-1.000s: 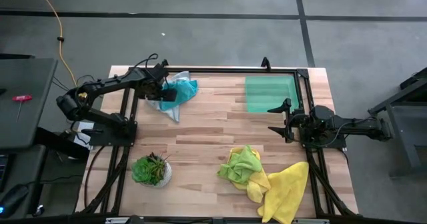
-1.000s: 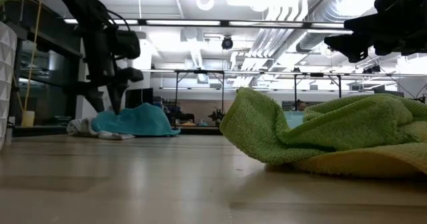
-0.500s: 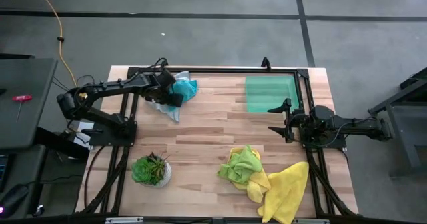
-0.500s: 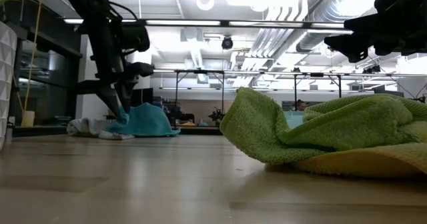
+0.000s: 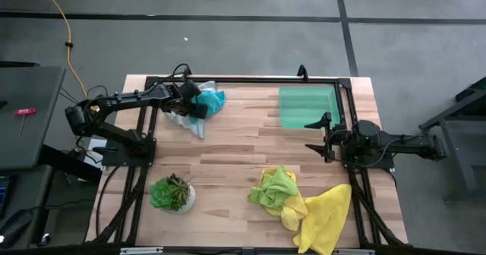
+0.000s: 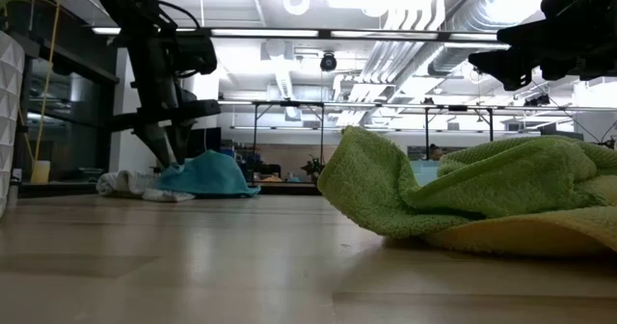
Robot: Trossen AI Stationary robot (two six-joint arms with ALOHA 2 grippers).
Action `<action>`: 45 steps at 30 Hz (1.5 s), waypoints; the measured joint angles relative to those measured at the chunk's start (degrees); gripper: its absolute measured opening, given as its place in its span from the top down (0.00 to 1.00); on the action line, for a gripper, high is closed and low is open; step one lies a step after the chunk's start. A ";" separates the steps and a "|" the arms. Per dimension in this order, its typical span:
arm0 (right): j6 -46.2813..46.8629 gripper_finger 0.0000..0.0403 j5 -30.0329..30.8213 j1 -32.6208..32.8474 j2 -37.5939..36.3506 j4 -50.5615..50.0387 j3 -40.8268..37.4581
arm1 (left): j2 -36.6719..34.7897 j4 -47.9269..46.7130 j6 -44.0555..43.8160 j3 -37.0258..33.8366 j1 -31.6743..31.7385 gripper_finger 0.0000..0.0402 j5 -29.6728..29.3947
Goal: Fold microfiber towels
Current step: Fold the blue towel
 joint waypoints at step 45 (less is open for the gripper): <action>0.00 0.17 -0.02 0.00 0.00 0.00 0.00 | -0.92 -9.29 -10.38 -0.03 -16.13 0.67 -9.34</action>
